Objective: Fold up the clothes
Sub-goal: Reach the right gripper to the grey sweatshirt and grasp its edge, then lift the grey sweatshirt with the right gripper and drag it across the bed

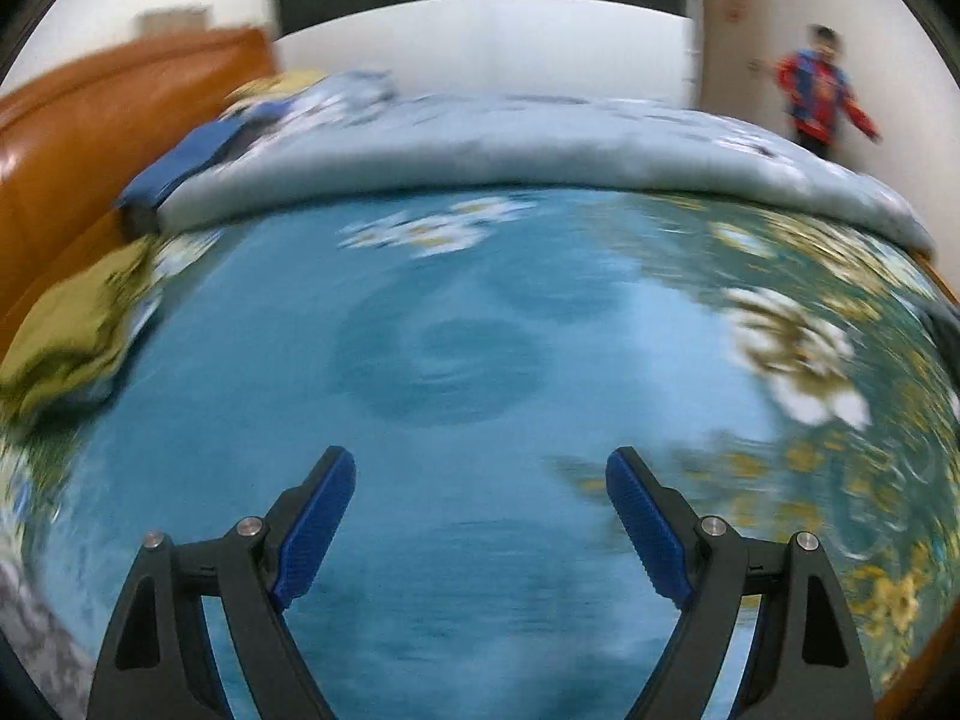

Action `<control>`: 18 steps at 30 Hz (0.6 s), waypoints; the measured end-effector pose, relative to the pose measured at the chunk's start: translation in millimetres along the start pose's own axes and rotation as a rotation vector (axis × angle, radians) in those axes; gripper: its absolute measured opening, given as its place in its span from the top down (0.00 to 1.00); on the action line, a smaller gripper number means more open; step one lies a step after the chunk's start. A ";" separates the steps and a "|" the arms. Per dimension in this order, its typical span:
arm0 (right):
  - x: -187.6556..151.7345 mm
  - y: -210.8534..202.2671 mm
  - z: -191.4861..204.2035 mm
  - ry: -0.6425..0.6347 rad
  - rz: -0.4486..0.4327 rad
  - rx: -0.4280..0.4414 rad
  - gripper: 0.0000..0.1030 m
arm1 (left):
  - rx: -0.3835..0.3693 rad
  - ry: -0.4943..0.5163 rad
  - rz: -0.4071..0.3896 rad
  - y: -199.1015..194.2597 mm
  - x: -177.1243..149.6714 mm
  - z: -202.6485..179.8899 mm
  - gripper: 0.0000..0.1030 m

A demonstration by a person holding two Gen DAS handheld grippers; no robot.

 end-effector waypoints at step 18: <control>65.5 -10.0 205.9 -0.096 -0.093 0.377 0.90 | 0.009 -0.230 0.077 18.2 -27.1 108.5 0.16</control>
Point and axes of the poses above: each gripper's, at about its wrist camera, not at the fingertips, and y roughly the way its jaws point, z to its left, x to its top, the point moved 5 cm from there along y, roughly the way its jaws point, and after that the axes turned 4 degrees about x, right-handed, at the moved point
